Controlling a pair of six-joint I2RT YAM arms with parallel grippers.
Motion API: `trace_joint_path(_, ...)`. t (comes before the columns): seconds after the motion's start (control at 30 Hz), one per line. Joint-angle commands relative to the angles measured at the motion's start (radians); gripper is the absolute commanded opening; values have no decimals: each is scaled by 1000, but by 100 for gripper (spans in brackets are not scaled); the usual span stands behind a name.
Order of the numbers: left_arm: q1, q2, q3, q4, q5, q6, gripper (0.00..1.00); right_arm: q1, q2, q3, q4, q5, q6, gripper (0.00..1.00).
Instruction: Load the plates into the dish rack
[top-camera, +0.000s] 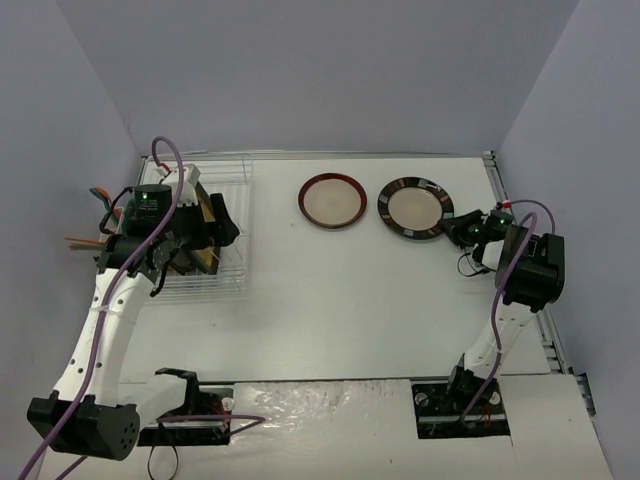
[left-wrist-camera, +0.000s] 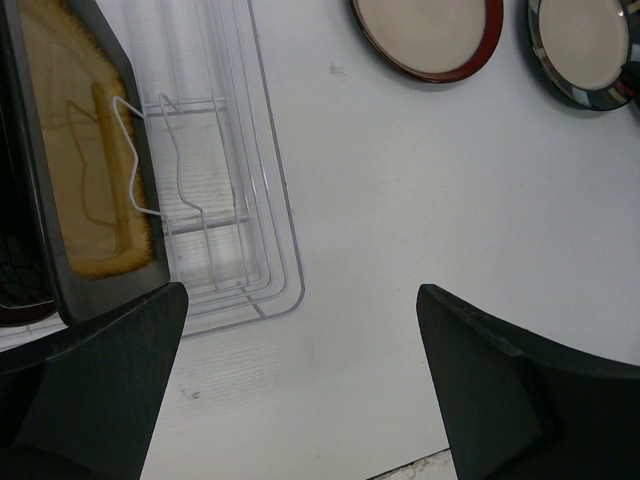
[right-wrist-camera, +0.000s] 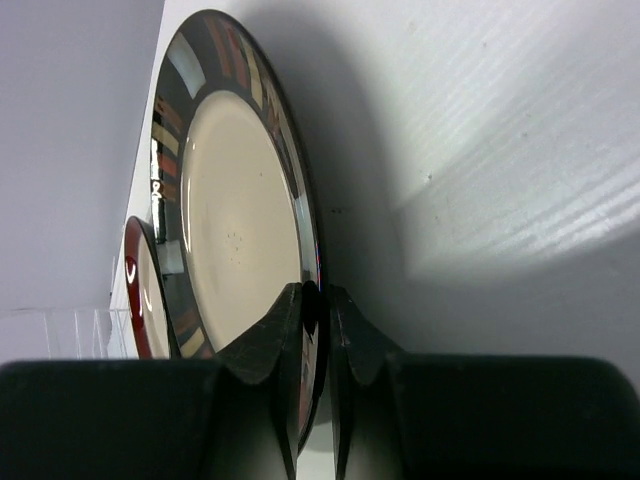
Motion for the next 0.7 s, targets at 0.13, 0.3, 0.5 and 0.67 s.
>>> trace_joint_path(0.13,2,12,8,171,124,-135,97,-6,-200,-47,-12,-21,-5,0)
trace_joint_path(0.3,2,33,-13,263,190,-261,97,-6,-346,-60,-24,-39,54,0)
trace_joint_path(0.5,-9,61,-34,379,226,-394,97,-6,-468,-69,-27,-101,146,0)
trace_joint_path(0.67,-49,102,-30,473,229,-483,97,9,-559,-73,-17,-166,210,0)
